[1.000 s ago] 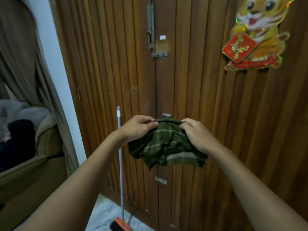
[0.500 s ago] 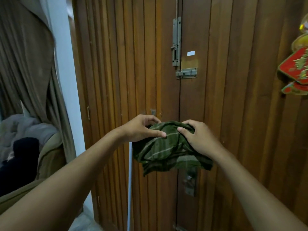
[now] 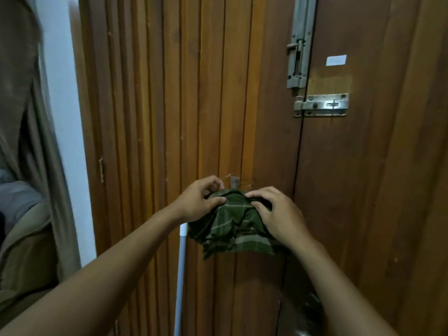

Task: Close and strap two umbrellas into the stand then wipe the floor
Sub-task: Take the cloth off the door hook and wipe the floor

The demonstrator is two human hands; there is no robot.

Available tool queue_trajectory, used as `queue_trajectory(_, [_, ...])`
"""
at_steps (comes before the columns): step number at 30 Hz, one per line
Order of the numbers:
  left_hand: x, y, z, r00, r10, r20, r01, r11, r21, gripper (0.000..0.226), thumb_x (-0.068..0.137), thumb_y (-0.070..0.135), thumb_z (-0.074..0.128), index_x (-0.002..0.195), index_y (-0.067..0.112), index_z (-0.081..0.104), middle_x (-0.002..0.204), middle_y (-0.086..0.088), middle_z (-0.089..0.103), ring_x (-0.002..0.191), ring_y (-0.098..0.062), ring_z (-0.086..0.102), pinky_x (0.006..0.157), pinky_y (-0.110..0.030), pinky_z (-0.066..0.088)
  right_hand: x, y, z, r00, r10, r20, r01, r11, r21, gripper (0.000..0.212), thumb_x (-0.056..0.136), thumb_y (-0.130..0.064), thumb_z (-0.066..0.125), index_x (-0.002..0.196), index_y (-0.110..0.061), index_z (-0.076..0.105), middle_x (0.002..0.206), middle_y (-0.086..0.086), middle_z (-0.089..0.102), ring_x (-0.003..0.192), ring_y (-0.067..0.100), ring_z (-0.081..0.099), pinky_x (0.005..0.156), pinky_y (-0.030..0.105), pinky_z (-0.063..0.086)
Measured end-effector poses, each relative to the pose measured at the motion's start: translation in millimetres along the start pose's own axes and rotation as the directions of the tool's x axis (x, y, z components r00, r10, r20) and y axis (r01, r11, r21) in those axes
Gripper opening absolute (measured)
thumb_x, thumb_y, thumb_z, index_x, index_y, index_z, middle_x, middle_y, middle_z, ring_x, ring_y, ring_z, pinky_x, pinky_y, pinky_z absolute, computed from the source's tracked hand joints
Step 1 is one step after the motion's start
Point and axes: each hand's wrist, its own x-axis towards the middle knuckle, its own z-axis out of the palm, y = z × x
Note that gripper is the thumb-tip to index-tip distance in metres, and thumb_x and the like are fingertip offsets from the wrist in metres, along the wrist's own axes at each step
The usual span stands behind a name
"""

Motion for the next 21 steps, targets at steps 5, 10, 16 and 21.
queue_trajectory(5, [42, -34, 0, 0.992, 0.098, -0.080, -0.104, 0.992, -0.072, 0.007, 0.089, 0.023, 0.069, 0.095, 0.022, 0.066, 0.095, 0.003, 0.070, 0.089, -0.009, 0.067, 0.074, -0.027, 0.058, 34, -8, 28, 0.988, 0.084, -0.130, -0.104, 0.983, -0.153, 0.024, 0.099, -0.029, 0.055, 0.115, -0.040, 0.070, 0.109, -0.021, 0.055, 0.084, 0.004, 0.055, 0.056, 0.018, 0.039])
queue_trajectory(10, [69, -62, 18, 0.979, 0.115, -0.167, -0.131, 0.987, -0.089, 0.011, 0.088, 0.024, 0.070, 0.097, 0.020, 0.072, 0.095, 0.003, 0.068, 0.092, -0.011, 0.065, 0.080, -0.025, 0.054, 46, -19, 52, 0.955, 0.115, -0.273, -0.210, 0.914, -0.347, 0.026, 0.097, -0.033, 0.056, 0.120, -0.042, 0.067, 0.108, -0.015, 0.052, 0.083, 0.010, 0.061, 0.063, 0.026, 0.050])
queue_trajectory(16, [51, -89, 43, 0.960, 0.143, -0.243, -0.164, 0.984, -0.069, 0.024, 0.091, 0.030, 0.065, 0.112, 0.022, 0.074, 0.092, 0.008, 0.056, 0.085, -0.006, 0.058, 0.070, -0.011, 0.043, 15, -11, 97, 0.914, 0.208, -0.348, -0.336, 0.869, -0.363, 0.031, 0.099, -0.038, 0.050, 0.129, -0.042, 0.061, 0.110, -0.013, 0.054, 0.079, 0.016, 0.065, 0.063, 0.035, 0.055])
queue_trajectory(21, [34, -87, 51, 0.924, 0.198, -0.328, -0.197, 0.980, 0.038, 0.031, 0.095, 0.028, 0.059, 0.125, 0.022, 0.066, 0.104, 0.008, 0.055, 0.100, -0.010, 0.053, 0.080, -0.021, 0.044, 11, -13, 107, 0.882, 0.211, -0.421, -0.371, 0.861, -0.347, 0.029, 0.097, -0.039, 0.050, 0.123, -0.037, 0.063, 0.114, -0.013, 0.054, 0.100, 0.012, 0.057, 0.072, 0.032, 0.055])
